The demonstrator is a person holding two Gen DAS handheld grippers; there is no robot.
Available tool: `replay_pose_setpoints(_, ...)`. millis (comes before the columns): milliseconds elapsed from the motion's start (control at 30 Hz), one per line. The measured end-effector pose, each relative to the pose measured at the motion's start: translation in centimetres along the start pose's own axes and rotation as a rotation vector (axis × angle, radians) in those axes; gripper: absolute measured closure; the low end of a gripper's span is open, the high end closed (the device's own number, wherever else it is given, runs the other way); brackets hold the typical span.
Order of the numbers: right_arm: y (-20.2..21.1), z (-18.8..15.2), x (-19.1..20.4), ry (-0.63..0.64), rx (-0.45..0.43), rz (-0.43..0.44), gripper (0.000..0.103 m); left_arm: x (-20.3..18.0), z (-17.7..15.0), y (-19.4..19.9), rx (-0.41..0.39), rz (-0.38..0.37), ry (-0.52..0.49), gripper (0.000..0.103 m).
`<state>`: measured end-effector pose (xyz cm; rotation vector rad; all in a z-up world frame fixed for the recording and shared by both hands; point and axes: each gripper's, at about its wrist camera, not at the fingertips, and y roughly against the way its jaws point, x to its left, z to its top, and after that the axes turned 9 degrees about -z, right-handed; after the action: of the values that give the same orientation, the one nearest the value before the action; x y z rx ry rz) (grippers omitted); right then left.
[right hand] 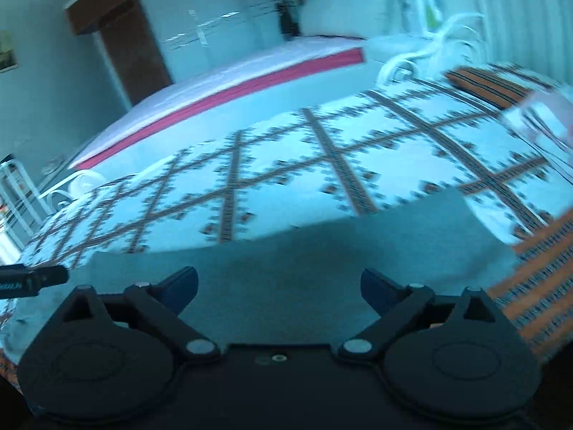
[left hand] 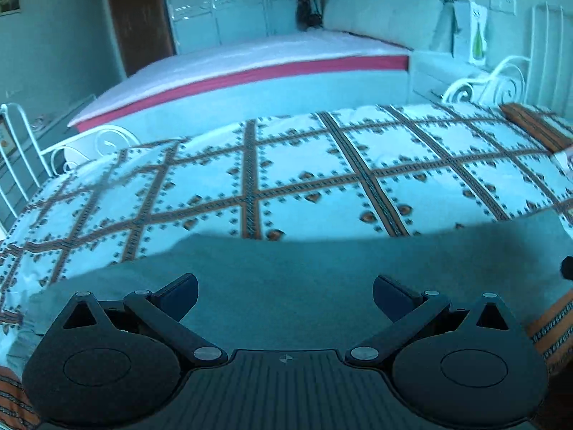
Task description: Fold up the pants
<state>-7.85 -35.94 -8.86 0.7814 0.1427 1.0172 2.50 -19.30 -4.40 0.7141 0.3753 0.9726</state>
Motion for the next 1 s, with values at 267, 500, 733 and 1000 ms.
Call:
replay_pose_setpoints(267,-1.7,-1.6,-7.2,-0.180,0.082,-0.068,0.030,-2.7,-1.5,-2.7,0.075,-0.032,-0.016,0.000)
replay_pose_setpoints(500,-2.7,-2.4,-11.1,-0.316,0.124,-0.074,0.045,-3.2,-1.8,-3.9,0.109,-0.033,-0.021,0.000)
replay_pose_setpoints(733,-4.4,-2.6,-13.3,-0.436,0.168,-0.090,0.053,-2.0,-2.1,-4.8,0.129,-0.021,0.007,0.000)
replay_pose_setpoints(1000,-6.0,-1.4,-14.9,-0.507,0.152,-0.127,0.070,-1.0,-2.4,-5.5,0.144,-0.016,0.028,0.000)
